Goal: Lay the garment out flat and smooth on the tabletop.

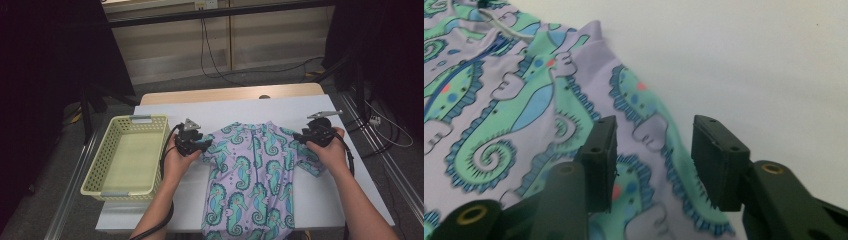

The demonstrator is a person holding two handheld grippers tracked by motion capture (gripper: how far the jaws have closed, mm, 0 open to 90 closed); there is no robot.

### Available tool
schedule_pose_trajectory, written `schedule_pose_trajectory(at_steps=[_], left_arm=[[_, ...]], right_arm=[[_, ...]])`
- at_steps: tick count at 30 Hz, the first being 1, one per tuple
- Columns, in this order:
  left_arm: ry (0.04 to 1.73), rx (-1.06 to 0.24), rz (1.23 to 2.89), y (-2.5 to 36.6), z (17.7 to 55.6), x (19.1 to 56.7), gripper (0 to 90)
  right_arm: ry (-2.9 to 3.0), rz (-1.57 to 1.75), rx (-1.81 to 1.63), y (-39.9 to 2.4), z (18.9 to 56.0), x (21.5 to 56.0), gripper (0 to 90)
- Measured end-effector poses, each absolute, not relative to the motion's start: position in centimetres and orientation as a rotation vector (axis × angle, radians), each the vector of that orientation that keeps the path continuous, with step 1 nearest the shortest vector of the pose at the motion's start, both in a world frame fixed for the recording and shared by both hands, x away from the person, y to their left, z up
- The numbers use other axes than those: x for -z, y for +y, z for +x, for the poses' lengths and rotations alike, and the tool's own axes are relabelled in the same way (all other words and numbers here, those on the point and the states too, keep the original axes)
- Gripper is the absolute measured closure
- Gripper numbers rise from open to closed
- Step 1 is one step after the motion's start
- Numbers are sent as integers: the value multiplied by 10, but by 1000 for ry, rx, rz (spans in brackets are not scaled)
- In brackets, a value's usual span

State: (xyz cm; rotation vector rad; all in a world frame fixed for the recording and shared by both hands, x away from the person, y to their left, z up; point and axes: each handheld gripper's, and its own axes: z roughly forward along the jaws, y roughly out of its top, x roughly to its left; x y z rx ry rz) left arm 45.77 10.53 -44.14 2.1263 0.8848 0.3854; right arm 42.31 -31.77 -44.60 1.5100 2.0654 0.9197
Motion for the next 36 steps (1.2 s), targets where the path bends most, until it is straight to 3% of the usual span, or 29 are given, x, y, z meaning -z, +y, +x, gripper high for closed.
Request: schedule_pose_trajectory(at_steps=[2, 10, 18, 23, 26, 32, 36], left_arm=[[895, -376, 2138, 106, 457, 444, 598], [999, -432, 2222, 126, 415, 444, 671], [1033, -391, 2249, 131, 386, 451, 674], [1001, -365, 2194, 133, 384, 448, 596], [973, -314, 2155, 127, 383, 443, 487], [927, -275, 2178, 112, 384, 445, 377], [907, -275, 2201, 108, 384, 446, 393]], right_arm=[[2062, 1502, -922, -317, 418, 446, 520], [2086, 1386, -987, -295, 372, 441, 393], [2096, 1369, -1018, -290, 342, 438, 361], [2125, 1354, -952, -292, 322, 442, 360], [2112, 1380, -941, -296, 313, 443, 361], [2119, 1409, -984, -289, 300, 444, 417], [2158, 1429, -1005, -273, 298, 447, 507]])
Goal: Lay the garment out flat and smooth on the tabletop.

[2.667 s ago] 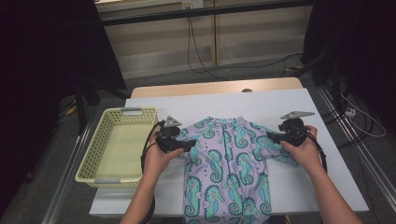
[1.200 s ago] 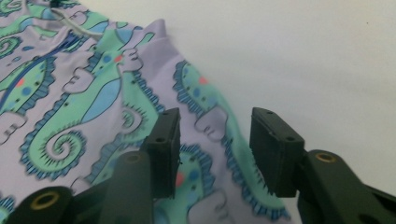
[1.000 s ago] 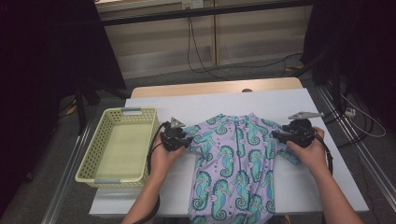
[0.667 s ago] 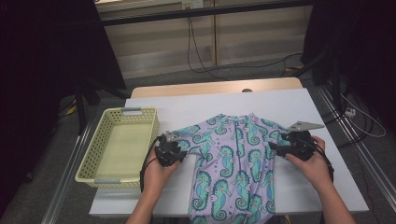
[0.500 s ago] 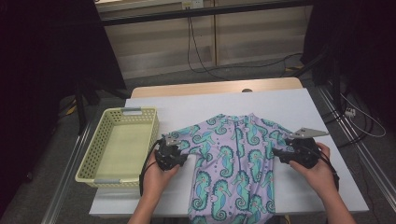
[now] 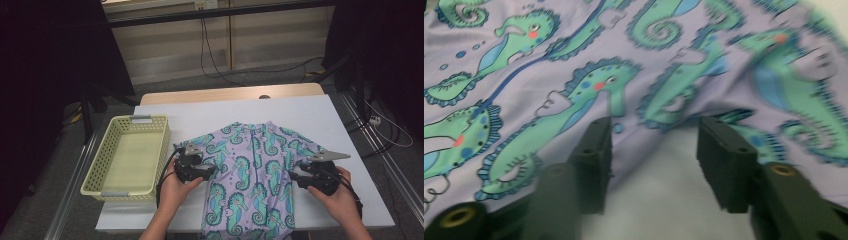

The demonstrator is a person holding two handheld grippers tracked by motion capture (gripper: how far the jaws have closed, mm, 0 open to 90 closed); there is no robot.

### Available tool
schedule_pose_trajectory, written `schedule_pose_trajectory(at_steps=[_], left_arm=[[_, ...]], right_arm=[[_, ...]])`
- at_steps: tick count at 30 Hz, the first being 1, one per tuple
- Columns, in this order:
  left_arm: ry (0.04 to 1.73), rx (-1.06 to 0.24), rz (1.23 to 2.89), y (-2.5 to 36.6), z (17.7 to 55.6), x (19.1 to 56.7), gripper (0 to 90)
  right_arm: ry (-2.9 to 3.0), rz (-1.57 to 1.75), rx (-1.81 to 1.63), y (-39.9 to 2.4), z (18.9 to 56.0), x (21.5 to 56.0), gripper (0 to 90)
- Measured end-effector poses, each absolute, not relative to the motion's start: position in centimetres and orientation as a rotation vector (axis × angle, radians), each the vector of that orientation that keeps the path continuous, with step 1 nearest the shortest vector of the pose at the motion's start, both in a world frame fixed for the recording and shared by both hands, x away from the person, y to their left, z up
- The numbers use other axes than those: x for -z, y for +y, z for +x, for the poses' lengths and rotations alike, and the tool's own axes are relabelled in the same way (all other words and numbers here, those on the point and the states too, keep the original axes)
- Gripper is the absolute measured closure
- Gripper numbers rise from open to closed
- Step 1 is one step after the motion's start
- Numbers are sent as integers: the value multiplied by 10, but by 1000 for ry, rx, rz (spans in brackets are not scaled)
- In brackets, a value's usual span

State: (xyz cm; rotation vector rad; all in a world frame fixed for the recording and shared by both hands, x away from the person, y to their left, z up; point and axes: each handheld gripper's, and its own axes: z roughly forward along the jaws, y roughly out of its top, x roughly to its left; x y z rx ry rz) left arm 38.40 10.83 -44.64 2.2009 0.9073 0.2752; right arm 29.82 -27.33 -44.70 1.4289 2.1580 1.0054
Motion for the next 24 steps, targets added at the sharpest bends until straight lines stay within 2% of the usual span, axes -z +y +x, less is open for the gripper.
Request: schedule_pose_trajectory(at_steps=[3, 4, 5, 7, 8, 15, 18, 19, 22, 24], left_arm=[[907, -281, 2222, 109, 384, 445, 490], [903, -272, 2222, 109, 384, 446, 500], [903, -241, 2222, 108, 383, 447, 533], [896, -244, 2218, 106, 382, 447, 541], [889, -233, 2217, 104, 382, 447, 541], [850, -222, 2247, 90, 377, 452, 539], [824, -234, 2275, 85, 376, 455, 591], [819, -253, 2288, 85, 377, 454, 647], [833, -206, 2294, 88, 380, 453, 838], [840, -203, 2300, 89, 382, 451, 876]], right_arm=[[2213, 1478, -956, -263, 301, 456, 615], [2216, 1474, -933, -262, 302, 457, 669], [2219, 1474, -942, -262, 302, 456, 770], [2241, 1452, -1005, -265, 302, 453, 882], [2240, 1450, -997, -267, 301, 453, 891], [2208, 1491, -1032, -284, 291, 446, 899], [2196, 1507, -1045, -292, 286, 445, 885], [2195, 1505, -1044, -293, 286, 445, 866], [2156, 1492, -1017, -292, 286, 445, 718], [2118, 1502, -1019, -295, 286, 443, 672]])
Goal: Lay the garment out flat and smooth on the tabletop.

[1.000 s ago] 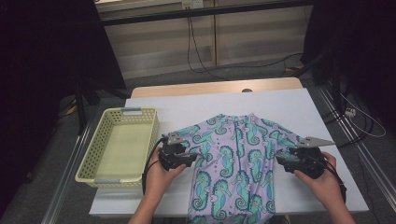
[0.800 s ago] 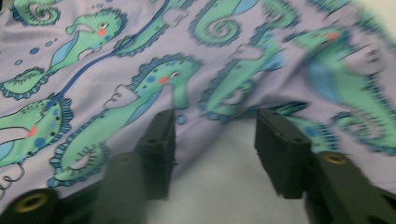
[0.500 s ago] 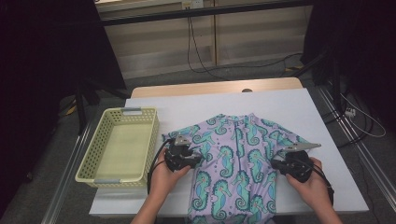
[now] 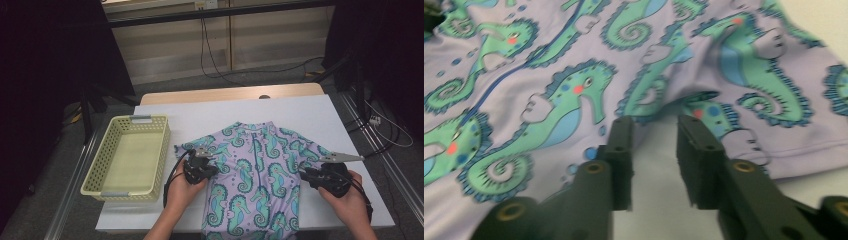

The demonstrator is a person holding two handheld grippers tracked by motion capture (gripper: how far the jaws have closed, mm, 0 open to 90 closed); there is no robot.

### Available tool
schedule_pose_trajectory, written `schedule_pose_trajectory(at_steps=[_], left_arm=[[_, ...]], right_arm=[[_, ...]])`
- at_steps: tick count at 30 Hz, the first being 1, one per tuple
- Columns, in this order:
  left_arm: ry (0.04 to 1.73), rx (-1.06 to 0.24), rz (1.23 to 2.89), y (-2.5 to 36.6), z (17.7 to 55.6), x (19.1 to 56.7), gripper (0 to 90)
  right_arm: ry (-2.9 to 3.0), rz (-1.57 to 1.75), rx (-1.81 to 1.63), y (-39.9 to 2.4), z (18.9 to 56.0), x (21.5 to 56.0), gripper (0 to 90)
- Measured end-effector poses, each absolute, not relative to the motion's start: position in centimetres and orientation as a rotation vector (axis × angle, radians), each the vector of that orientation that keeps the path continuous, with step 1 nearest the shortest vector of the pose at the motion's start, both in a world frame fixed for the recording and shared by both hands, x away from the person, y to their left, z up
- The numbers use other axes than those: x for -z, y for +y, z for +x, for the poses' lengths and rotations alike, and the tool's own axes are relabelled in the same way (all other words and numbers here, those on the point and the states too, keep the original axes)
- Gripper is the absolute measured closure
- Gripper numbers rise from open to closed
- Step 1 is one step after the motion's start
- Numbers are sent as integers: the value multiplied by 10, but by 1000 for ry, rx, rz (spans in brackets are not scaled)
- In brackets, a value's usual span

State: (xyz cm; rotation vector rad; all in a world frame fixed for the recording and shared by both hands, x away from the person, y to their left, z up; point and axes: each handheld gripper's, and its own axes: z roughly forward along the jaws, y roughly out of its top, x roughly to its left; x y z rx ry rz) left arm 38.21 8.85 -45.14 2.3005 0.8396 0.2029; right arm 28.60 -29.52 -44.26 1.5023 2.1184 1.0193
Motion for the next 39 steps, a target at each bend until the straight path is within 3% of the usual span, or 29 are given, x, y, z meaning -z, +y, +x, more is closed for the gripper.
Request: schedule_pose_trajectory(at_steps=[5, 16, 19, 21, 23, 32, 39], left_arm=[[879, -212, 2292, 100, 386, 444, 900], [933, -276, 2292, 110, 391, 444, 900], [910, -289, 2296, 107, 392, 444, 900], [907, -268, 2291, 106, 393, 446, 900], [911, -243, 2282, 106, 395, 448, 900], [835, -165, 2270, 87, 392, 445, 899], [878, -232, 2319, 90, 393, 442, 900]], right_arm=[[2089, 1540, -998, -299, 286, 446, 586], [2155, 1509, -987, -277, 294, 450, 539], [2206, 1490, -921, -265, 298, 457, 602], [2247, 1464, -957, -262, 299, 455, 850], [2260, 1446, -950, -260, 298, 456, 894], [2190, 1515, -969, -294, 279, 445, 900], [2197, 1461, -968, -290, 275, 444, 900]])
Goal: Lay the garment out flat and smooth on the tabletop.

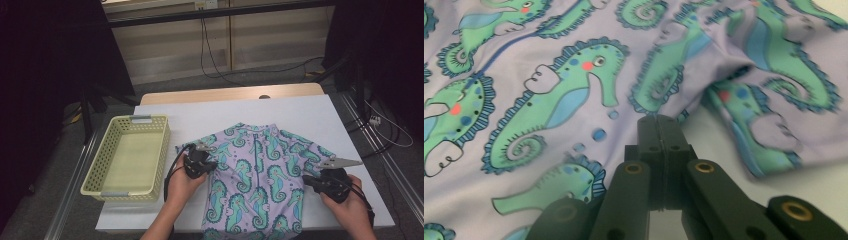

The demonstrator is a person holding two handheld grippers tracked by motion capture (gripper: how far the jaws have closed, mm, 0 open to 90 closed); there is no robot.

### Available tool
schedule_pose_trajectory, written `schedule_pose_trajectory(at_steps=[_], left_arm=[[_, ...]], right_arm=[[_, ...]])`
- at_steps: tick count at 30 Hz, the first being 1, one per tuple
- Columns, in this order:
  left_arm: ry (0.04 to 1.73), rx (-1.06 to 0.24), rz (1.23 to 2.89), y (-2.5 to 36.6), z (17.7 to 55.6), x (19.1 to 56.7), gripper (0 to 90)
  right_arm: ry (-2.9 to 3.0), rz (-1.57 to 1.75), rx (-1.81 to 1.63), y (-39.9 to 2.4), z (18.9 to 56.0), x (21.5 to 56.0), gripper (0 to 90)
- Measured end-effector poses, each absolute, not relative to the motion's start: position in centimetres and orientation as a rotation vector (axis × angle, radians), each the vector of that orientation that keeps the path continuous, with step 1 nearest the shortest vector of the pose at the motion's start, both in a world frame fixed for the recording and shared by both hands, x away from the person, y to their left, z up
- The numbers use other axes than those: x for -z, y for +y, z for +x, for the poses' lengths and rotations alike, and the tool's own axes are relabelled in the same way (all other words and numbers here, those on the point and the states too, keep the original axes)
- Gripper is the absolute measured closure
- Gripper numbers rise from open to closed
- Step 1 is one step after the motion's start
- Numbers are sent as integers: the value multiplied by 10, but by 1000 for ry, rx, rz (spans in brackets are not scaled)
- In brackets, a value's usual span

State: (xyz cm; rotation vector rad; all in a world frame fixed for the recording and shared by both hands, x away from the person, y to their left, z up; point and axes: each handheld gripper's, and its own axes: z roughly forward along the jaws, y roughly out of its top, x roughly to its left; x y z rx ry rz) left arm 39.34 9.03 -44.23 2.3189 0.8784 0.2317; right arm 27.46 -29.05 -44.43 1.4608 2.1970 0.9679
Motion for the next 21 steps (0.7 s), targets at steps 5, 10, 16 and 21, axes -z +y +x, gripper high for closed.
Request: schedule_pose_trajectory(at_steps=[5, 10, 16, 21], left_arm=[[937, -204, 2303, 106, 394, 441, 900], [933, -158, 2250, 110, 392, 441, 870], [933, -302, 2108, 118, 400, 426, 398], [955, -318, 2090, 120, 410, 428, 283]], right_arm=[[2230, 1426, -966, -278, 283, 447, 872], [2158, 1435, -1016, -285, 288, 442, 713], [2008, 1470, -1005, -303, 302, 438, 555], [1971, 1532, -953, -320, 310, 444, 527]])
